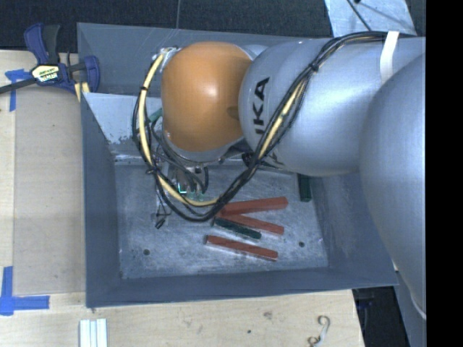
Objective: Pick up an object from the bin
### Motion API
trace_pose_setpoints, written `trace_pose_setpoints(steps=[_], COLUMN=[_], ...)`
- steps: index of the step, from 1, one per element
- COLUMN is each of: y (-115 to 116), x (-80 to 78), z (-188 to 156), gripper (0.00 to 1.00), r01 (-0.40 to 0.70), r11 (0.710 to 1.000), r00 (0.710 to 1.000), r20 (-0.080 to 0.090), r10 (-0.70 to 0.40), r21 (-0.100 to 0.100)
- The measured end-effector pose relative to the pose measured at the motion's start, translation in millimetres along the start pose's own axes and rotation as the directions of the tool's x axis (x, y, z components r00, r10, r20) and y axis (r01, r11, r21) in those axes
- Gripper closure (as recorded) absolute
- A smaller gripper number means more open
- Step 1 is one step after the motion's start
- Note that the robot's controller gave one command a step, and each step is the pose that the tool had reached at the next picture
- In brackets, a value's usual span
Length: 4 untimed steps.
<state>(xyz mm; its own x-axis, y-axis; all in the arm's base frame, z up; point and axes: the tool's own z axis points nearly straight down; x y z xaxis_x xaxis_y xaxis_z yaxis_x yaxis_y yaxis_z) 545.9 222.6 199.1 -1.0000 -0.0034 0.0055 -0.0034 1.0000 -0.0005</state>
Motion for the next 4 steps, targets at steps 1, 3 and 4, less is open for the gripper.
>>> trace_pose_setpoints(steps=[1,3,4], y=[-14.5,-148.9,-220.8], x=[-78.3,-42.9,-50.4], z=[130.8,97.3,129.4], gripper=[0.0,0.0,0.0], r01=[0.536,0.586,0.55], r11=[0.844,0.811,0.835], r00=[0.844,0.811,0.835], r20=[0.006,0.005,0.004], r10=[-0.537,-0.586,-0.55], r21=[0.003,0.006,0.004])
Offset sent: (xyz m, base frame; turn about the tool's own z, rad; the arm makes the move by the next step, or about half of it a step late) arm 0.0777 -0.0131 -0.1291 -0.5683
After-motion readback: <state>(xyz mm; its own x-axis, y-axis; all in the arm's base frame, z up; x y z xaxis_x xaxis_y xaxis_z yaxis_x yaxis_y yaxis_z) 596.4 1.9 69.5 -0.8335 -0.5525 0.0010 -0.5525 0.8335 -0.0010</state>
